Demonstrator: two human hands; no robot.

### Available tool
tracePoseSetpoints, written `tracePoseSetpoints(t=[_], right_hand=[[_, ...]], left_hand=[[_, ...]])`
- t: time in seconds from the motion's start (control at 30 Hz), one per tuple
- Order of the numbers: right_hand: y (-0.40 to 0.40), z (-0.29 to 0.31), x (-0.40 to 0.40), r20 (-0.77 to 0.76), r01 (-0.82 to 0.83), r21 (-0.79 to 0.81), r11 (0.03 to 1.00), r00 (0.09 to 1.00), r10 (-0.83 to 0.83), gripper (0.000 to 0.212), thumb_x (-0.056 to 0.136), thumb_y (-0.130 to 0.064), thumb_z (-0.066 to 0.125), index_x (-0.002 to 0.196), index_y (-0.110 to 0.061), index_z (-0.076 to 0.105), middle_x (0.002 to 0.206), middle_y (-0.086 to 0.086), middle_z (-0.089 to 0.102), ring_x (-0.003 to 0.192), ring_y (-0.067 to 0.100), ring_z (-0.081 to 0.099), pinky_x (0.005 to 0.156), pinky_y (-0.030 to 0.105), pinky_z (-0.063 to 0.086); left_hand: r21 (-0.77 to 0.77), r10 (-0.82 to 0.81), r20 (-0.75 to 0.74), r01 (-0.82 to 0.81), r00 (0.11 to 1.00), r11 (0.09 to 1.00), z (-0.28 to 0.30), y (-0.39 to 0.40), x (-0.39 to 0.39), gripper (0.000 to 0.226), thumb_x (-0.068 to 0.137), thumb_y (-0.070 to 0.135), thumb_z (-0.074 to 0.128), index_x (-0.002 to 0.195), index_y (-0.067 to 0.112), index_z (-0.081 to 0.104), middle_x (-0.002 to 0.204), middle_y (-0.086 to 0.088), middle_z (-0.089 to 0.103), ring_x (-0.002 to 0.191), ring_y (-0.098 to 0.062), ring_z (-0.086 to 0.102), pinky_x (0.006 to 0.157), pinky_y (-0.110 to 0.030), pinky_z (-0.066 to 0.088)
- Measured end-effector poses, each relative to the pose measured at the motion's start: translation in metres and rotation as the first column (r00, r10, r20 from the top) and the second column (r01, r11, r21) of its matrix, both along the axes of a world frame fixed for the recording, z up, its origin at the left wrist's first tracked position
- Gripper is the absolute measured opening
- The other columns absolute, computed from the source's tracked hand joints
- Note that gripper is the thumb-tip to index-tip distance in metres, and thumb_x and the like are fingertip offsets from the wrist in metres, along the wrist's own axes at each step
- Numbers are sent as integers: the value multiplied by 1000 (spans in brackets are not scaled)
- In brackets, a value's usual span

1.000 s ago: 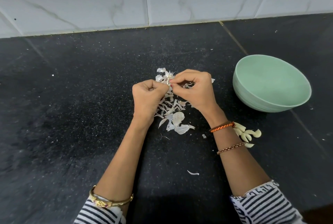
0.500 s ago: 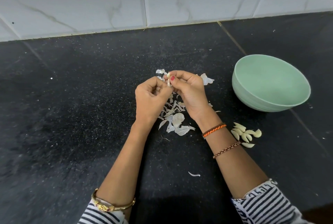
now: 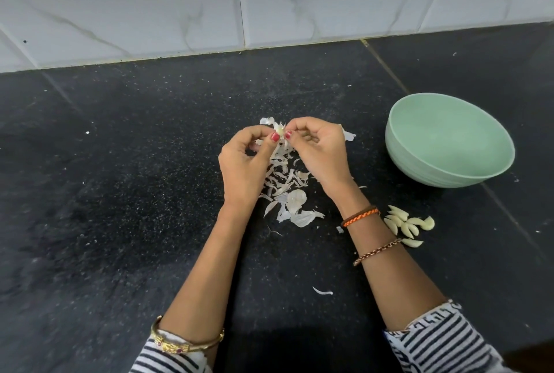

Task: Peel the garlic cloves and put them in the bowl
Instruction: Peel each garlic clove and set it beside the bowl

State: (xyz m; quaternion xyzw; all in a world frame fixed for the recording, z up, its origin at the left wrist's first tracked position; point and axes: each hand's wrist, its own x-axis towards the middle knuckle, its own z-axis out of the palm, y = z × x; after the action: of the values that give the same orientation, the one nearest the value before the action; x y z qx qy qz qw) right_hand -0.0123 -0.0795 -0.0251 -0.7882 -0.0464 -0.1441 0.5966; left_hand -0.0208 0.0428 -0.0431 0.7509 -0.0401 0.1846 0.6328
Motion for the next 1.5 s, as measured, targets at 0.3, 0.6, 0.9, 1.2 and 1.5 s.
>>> tracePoseSetpoints(t=[0.3,0.6,0.9,1.2,1.5], right_hand=[[1,-4,-2,69,18,-214,977,998,-4,12,81,-2,65,77,-12,71,67,-11,64,61,-1,59,62,14,47],[-8,17,-5,-308,-132,177,975,934,182,26,89,-1,54,67,-12,64,57,-6,61,52,-3,54,54,5,40],[-11,7,-1,-36,88,-44,995,995,-90,20,83,2,61,84,-15,73,74,-11,67,72,11,67,71,25,55],[-7,9,-3,-62,33,-19,999,997,-34,28,85,7,52,98,-10,70,84,-3,69,74,-2,63,75,14,50],[2,9,-6,-200,-114,235,965,966,163,9,80,0,68,82,-9,68,74,4,67,66,4,63,66,16,53]], left_hand=[[-153,-67,-69,56,995,987,5,-2,0,17,87,8,62,77,21,64,70,5,62,68,-15,52,59,-16,48],[-233,-233,-26,221,972,947,5,7,3,18,80,8,65,75,25,69,72,11,64,74,-26,47,66,-23,47],[-323,-165,-70,134,984,937,7,-3,0,18,86,1,60,80,18,65,67,18,66,62,3,56,62,-15,46],[-349,-111,-42,90,993,933,6,-2,1,17,86,-4,59,88,11,66,70,16,67,58,4,52,55,-10,42],[-361,-107,-22,92,994,928,4,2,2,25,78,-11,64,86,14,65,71,11,68,69,-5,59,69,-16,51]])
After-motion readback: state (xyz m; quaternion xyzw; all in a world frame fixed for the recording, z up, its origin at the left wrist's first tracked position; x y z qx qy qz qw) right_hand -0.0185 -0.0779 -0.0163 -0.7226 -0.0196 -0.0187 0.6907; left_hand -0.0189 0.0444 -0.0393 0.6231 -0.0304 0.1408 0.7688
